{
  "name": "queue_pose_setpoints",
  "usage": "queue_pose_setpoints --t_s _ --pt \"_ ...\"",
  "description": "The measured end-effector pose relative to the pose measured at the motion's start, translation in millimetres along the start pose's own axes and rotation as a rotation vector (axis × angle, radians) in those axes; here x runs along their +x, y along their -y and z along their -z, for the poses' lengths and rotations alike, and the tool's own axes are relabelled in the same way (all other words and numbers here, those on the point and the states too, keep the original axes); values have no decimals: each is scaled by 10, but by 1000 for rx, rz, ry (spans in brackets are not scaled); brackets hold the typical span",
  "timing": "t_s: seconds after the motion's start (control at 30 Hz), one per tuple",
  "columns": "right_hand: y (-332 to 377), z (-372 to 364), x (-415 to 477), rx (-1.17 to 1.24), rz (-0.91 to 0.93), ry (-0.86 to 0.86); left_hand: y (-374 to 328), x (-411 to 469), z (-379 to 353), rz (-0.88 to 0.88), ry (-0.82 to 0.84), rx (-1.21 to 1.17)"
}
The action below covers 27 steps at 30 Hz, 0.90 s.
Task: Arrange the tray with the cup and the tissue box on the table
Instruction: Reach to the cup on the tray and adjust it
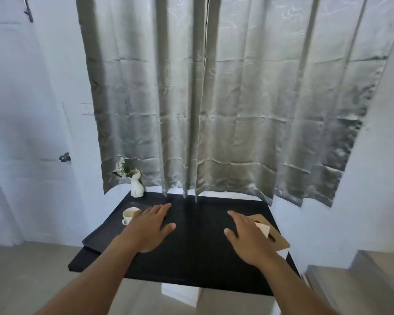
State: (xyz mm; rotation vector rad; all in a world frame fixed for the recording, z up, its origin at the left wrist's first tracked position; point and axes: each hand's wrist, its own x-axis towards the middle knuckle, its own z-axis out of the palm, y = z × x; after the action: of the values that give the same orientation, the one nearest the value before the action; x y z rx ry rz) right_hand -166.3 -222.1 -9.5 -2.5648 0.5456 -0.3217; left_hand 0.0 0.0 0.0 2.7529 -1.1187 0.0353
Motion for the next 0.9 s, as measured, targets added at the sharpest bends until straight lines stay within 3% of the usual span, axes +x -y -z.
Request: queue_pose_setpoints --t_s 0.43,0.7,0.9 --pt "509 -643 694 40 -16 168 904 277 -170 63 -1 -88" --pt "905 -1058 1078 25 -20 274 1697 177 -450 160 104 -74" --pt "1303 -1245 1348 5 54 248 2084 389 -192 167 20 -22"
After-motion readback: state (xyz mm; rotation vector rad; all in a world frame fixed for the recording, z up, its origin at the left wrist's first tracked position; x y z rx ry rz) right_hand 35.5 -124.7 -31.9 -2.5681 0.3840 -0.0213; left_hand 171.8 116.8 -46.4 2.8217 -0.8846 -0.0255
